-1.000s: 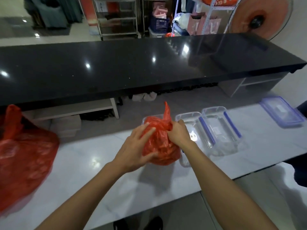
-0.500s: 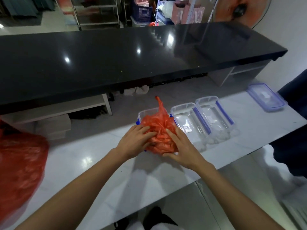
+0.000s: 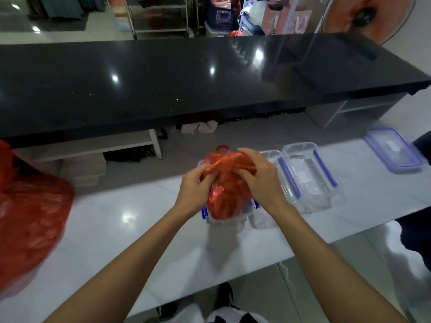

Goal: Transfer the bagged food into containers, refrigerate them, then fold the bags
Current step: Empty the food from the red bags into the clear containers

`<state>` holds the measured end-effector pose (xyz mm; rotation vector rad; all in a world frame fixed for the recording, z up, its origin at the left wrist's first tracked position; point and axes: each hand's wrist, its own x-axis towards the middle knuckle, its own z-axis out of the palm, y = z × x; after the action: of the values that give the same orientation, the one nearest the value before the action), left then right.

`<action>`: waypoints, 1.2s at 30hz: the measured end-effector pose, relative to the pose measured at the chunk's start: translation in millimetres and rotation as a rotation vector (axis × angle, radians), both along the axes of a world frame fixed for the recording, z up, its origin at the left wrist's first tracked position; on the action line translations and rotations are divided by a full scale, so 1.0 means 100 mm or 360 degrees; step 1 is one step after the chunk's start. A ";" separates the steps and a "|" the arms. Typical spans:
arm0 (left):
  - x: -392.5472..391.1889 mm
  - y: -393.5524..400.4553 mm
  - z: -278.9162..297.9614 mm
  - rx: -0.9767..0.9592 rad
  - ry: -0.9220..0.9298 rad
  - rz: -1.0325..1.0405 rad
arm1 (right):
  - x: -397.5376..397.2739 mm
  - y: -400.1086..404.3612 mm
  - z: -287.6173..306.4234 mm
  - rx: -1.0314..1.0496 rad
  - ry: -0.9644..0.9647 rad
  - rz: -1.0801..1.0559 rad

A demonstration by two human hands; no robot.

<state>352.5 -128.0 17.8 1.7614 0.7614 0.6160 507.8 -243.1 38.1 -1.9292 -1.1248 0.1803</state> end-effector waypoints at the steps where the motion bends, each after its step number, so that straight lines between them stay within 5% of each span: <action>1: 0.01 0.01 -0.02 -0.0063 0.0027 0.0031 | 0.04 0.04 -0.01 -0.0035 -0.0043 0.0043; 6: -0.02 -0.06 -0.18 0.0058 0.0254 0.0076 | 0.14 0.21 -0.36 -0.0366 -0.0355 0.0252; 11: -0.18 -0.13 -0.25 0.0681 0.0403 0.0005 | 0.15 0.16 -0.70 -0.0579 -0.0635 0.0419; 14: -0.29 -0.21 -0.39 0.1165 0.0517 -0.0331 | 0.13 0.04 -0.83 -0.0594 -0.0657 0.0570; 19: -0.30 -0.18 -0.61 0.1445 0.0890 -0.0494 | 0.18 -0.19 -0.77 -0.0410 -0.0385 0.0529; 25: -0.11 -0.14 -0.54 0.1498 0.0936 -0.0447 | 0.22 -0.47 -0.82 -0.0722 -0.0358 0.0750; 29: -0.04 -0.23 -0.51 0.1408 0.0828 -0.0362 | 0.21 -0.39 -0.83 -0.0527 -0.0399 0.0663; 36: 0.06 -0.40 -0.25 0.0633 0.0339 0.0142 | 0.23 -0.24 -0.57 -0.0126 -0.0222 0.0436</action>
<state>358.2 -167.6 -7.6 2.1930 0.9137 0.6812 531.1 -267.3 -18.8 -1.8733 -1.4947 0.2452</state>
